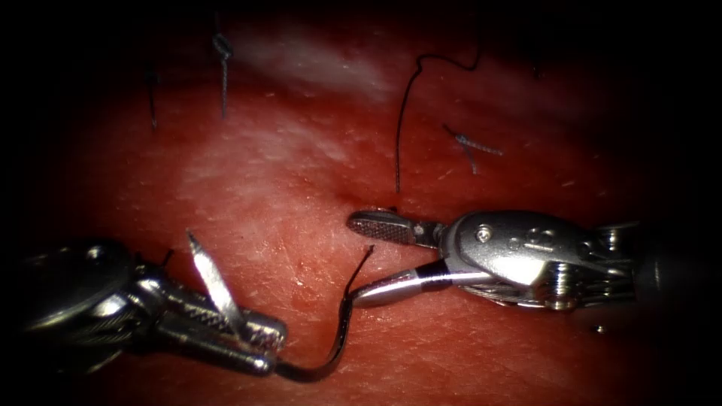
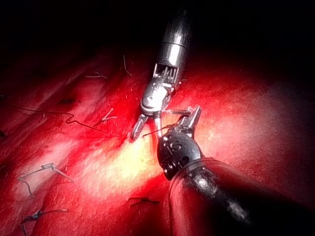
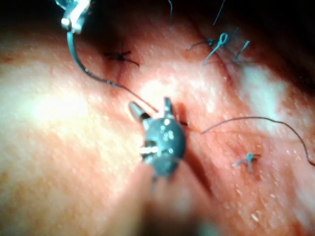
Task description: Wound Closure
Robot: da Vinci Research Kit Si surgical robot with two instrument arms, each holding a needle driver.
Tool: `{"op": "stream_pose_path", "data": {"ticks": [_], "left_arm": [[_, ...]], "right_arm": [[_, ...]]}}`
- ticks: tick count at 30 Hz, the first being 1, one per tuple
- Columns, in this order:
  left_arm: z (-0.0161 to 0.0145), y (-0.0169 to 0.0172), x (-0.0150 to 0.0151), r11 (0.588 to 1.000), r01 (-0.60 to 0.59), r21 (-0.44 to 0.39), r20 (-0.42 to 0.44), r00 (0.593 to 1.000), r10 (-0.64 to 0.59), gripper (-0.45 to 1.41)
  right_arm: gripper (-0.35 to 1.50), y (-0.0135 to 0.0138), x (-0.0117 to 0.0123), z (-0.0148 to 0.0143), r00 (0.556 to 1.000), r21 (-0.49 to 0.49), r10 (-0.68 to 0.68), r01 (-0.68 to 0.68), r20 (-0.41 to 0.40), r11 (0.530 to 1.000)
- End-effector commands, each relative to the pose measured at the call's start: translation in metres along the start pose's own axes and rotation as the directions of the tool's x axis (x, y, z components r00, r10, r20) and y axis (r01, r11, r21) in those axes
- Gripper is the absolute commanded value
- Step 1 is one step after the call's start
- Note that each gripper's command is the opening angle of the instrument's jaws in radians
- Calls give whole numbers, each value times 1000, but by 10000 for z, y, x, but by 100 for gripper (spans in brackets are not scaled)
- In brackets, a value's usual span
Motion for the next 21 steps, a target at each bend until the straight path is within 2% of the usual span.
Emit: {"op": "stream_pose_path", "data": {"ticks": [1,8,11,15,21], "left_arm": [[6,-1,-3,1000,1,-5,-7,1000,-1,-45],[6,4,-2,1000,0,-28,-19,1000,-1,-45],[5,5,0,999,2,-33,-21,1000,-2,-45],[5,7,7,998,-52,-39,-34,998,51,-45],[5,15,23,992,-124,-3,-66,990,124,-45]], "right_arm": [[113,3,-11,8,1000,0,-5,5,20,1000],[111,13,-37,12,994,-21,-32,34,108,999],[108,13,-45,11,992,-19,-39,42,116,999],[103,14,-55,9,990,-17,-43,46,134,999],[100,12,-76,13,983,-13,1,1,184,1000]]}}
